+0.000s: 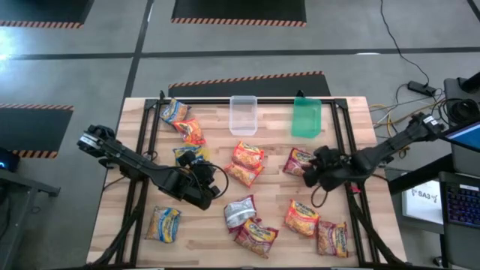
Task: Sort Maruchan noodles
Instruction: Put the red noodle pack into the green bin
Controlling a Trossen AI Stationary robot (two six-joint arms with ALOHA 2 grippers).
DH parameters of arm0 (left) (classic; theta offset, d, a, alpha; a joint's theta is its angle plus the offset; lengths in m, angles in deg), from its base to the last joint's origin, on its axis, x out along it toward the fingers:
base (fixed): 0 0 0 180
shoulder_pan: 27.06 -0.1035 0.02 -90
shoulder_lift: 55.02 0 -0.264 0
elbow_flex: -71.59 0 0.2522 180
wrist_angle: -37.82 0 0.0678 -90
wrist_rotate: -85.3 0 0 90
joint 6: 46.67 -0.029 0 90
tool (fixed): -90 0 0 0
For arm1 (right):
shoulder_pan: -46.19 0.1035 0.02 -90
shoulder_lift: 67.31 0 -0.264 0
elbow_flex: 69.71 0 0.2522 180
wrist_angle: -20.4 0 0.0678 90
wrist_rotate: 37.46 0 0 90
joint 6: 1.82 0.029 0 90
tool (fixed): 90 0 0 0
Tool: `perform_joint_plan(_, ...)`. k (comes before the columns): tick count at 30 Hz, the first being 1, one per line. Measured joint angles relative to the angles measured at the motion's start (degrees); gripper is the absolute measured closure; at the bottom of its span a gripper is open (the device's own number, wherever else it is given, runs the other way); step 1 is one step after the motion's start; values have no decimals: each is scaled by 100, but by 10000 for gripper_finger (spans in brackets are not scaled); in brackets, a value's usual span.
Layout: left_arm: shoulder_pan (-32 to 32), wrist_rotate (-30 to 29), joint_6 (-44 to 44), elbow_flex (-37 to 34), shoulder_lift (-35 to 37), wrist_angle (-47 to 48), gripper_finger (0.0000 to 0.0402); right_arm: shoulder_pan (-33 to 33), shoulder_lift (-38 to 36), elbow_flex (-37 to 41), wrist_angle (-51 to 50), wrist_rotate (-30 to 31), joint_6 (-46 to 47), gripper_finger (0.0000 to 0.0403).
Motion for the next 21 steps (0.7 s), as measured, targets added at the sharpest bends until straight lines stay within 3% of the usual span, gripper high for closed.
perform_joint_plan(12,0,15,0,-22,1,48,310,-919,1061,2,0,-217,-397,197)
perform_joint_plan(21,-1,15,0,-22,1,177,310,-1358,1717,2,72,-825,-876,197)
